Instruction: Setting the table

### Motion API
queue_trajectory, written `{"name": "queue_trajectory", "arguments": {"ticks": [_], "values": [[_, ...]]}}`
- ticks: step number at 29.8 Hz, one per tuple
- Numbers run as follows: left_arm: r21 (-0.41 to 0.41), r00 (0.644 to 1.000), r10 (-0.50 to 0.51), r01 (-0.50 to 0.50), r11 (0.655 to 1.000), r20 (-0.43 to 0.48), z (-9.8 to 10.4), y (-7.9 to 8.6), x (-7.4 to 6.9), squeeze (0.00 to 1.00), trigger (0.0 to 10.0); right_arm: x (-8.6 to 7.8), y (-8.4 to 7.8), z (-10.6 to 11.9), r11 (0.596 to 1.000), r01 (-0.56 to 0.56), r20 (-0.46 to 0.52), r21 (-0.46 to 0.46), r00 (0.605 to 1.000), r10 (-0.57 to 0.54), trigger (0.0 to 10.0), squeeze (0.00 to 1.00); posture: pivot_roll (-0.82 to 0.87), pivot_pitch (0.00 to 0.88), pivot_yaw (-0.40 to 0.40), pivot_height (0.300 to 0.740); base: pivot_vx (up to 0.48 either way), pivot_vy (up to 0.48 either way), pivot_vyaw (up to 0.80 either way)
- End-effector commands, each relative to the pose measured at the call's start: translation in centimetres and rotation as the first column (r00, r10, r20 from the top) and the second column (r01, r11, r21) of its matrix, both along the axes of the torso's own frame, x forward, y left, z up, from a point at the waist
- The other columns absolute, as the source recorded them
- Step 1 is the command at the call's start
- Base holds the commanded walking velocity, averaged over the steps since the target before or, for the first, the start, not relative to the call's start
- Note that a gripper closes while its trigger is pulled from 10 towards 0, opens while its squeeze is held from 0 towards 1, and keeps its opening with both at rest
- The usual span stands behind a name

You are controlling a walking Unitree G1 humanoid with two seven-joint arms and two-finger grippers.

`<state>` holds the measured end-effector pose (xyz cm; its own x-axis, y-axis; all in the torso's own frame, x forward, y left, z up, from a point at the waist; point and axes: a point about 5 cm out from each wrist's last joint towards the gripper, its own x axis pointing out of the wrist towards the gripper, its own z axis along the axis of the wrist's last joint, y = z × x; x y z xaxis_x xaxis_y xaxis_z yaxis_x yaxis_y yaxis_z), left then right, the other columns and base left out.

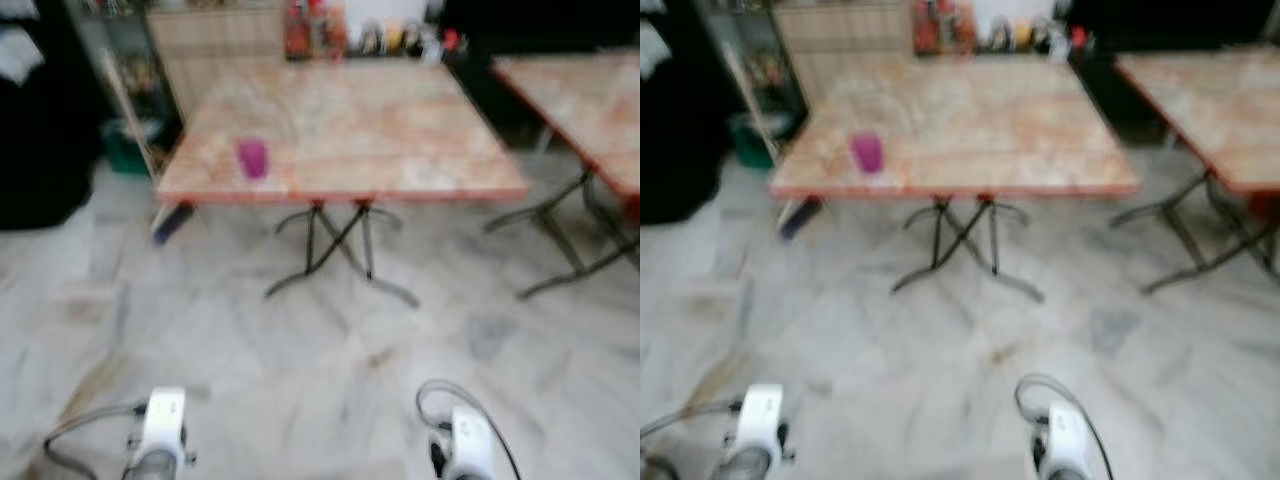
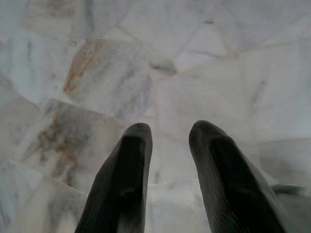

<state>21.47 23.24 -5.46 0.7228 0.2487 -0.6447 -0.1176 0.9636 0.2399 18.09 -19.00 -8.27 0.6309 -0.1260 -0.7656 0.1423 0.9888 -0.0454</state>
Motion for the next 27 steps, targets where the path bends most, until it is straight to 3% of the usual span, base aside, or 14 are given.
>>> {"name": "queue_trajectory", "arguments": {"ticks": [1, 7, 20, 27], "values": [[0.014, 1.0, 0.005, -0.005, 1.0, -0.002, 0.13, 0.64, -0.08, 0.0, 10.0, 0.54, 0.83, 0.18, 1.0, -0.004, 0.019, 0.019, 1.0, 0.004, 10.0, 0.0, 0.07, 0.095, 0.013, 0.74, 0.0, 0.0, 0.0], [0.007, 1.0, -0.005, 0.005, 1.0, 0.014, 0.27, 0.36, 0.22, 0.0, 10.0, 0.5, 0.91, 0.15, 1.0, -0.001, 0.02, 0.024, 1.0, 0.0, 10.0, 0.0, 0.08, 0.114, 0.014, 0.74, 0.0, 0.0, 0.0], [0.005, 1.0, -0.002, 0.002, 1.0, 0.013, 0.21, 0.11, 0.24, 0.0, 10.0, 0.51, 0.78, 0.16, 0.999, 0.016, 0.021, 0.04, 1.0, -0.017, 10.0, 0.0, 0.07, 0.132, 0.011, 0.74, 0.312, 0.0, 0.0], [0.002, 1.0, -0.005, 0.005, 1.0, 0.008, 0.08, -0.1, 0.12, 0.0, 10.0, 0.61, 0.58, 0.26, 0.999, 0.015, 0.03, 0.029, 0.999, -0.016, 10.0, 0.0, 0.06, 0.143, 0.01, 0.74, 0.327, 0.0, -0.29]]}}
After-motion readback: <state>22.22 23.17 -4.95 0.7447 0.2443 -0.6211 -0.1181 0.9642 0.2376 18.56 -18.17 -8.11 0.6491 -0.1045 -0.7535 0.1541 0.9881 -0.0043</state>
